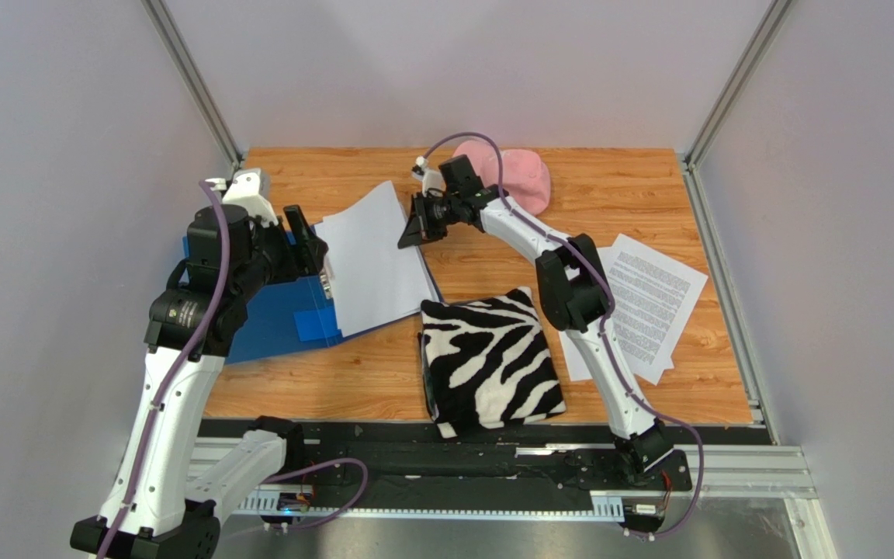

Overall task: Put the files into the folder
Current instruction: Place the file in the spring clip on the folder.

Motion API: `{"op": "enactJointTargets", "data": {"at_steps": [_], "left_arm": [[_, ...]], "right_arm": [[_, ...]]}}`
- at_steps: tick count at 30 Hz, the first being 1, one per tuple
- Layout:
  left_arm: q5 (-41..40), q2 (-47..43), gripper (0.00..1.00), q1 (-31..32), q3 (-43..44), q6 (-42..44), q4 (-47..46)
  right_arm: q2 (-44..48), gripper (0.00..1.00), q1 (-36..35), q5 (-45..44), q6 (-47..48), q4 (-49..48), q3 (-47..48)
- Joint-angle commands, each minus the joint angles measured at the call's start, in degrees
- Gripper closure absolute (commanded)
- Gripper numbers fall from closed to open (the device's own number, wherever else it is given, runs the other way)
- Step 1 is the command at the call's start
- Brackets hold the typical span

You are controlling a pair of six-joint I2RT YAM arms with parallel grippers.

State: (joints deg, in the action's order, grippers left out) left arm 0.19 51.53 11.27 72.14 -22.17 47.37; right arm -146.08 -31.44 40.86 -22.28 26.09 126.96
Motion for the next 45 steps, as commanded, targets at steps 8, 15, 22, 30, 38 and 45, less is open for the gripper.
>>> {"op": "enactJointTargets", "data": {"at_steps": [8, 15, 22, 30, 38, 45], "left_arm": [[1.22, -0.20, 0.27, 0.07, -0.07, 0.55, -1.50], [1.13, -0.20, 0.27, 0.07, -0.07, 0.64, -1.32], [1.13, -0.37, 0.27, 0.07, -0.33, 0.55, -1.23], [1.13, -0.55, 0.27, 0.07, -0.33, 0.55, -1.23], [1.22, -0.55, 0.26, 0.07, -0.60, 0.46, -1.14], [1.57, -0.20, 0.26, 0.07, -0.24, 0.38, -1.32]], "right_arm": [[-8.34, 1.00, 1.82, 12.92, 4.19, 1.43, 13.05], [-8.95, 1.00, 1.65, 12.57, 3.83, -0.15, 13.31], [-9.75, 1.00, 1.38, 13.02, 3.12, -0.60, 13.93], [-10.37, 1.00, 1.03, 13.45, 2.86, -0.77, 14.55], [-11.15, 1.00, 0.59, 14.16, 2.77, -0.69, 15.07], [-10.37, 1.00, 1.21, 14.77, 3.83, 0.63, 14.99]]}}
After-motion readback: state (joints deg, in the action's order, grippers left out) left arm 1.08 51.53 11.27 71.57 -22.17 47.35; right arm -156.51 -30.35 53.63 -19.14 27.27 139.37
